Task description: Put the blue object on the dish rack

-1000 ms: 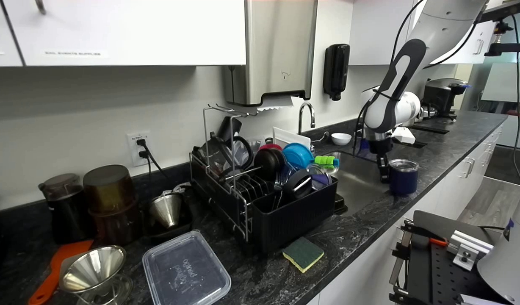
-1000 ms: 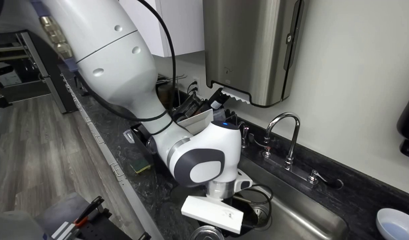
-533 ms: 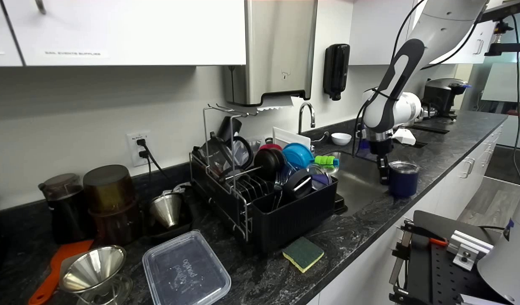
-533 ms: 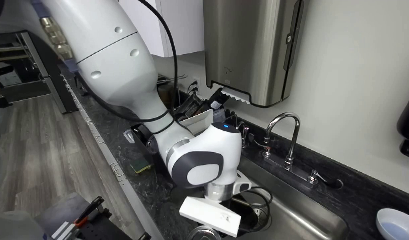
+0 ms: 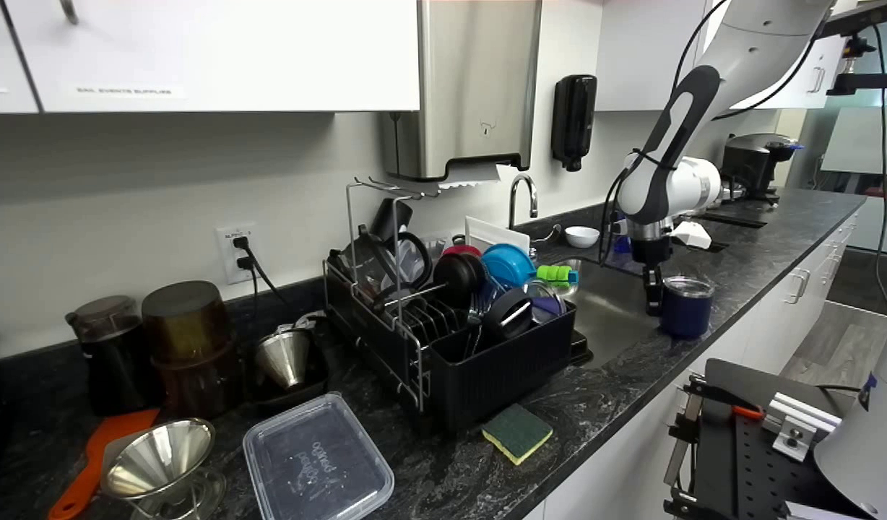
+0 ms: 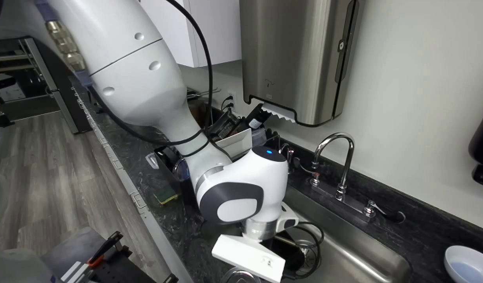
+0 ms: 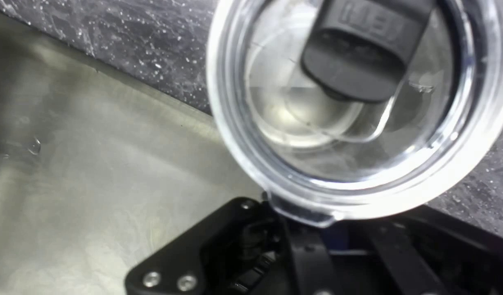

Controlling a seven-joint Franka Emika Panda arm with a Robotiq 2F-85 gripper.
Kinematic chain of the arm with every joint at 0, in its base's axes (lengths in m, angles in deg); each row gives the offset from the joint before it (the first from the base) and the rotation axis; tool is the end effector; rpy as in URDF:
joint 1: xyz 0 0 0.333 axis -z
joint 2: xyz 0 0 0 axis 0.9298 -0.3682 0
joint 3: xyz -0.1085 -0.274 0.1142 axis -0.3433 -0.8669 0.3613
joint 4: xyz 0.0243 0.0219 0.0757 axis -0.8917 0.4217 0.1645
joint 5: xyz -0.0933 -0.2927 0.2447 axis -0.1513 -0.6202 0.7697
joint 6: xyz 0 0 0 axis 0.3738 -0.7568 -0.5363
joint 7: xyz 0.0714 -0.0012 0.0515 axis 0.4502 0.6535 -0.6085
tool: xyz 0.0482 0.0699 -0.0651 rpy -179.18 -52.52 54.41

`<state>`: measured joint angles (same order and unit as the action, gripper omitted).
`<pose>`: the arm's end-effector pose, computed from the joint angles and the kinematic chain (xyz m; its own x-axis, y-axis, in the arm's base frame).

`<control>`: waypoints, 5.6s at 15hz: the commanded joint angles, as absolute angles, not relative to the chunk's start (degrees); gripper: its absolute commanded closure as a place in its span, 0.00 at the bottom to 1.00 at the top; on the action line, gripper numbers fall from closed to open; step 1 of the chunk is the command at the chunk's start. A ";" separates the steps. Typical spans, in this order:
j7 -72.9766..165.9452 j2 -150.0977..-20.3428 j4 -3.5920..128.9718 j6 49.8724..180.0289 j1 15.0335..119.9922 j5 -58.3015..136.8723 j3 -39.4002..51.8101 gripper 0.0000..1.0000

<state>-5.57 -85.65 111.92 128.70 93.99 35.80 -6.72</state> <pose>0.3331 -0.3134 0.1693 0.9587 0.1913 -0.2106 0.1862 -0.9815 -0.0440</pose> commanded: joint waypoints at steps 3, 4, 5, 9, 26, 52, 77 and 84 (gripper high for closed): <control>-8.04 -84.67 113.86 131.52 95.22 36.43 -6.04 0.96; -7.90 -84.54 114.10 131.73 95.07 36.11 -6.17 0.96; -7.96 -84.60 114.24 132.14 95.08 35.89 -6.28 0.96; -7.80 -84.36 115.01 133.63 94.91 35.32 -6.49 0.58; -7.94 -82.62 117.42 137.09 94.70 32.99 -7.25 0.00; -7.65 -81.82 115.60 134.84 94.66 34.20 -7.32 0.00; -8.77 -77.79 115.25 128.15 93.80 34.79 -7.46 0.26; -8.97 -77.78 115.58 127.97 93.65 34.83 -7.47 0.77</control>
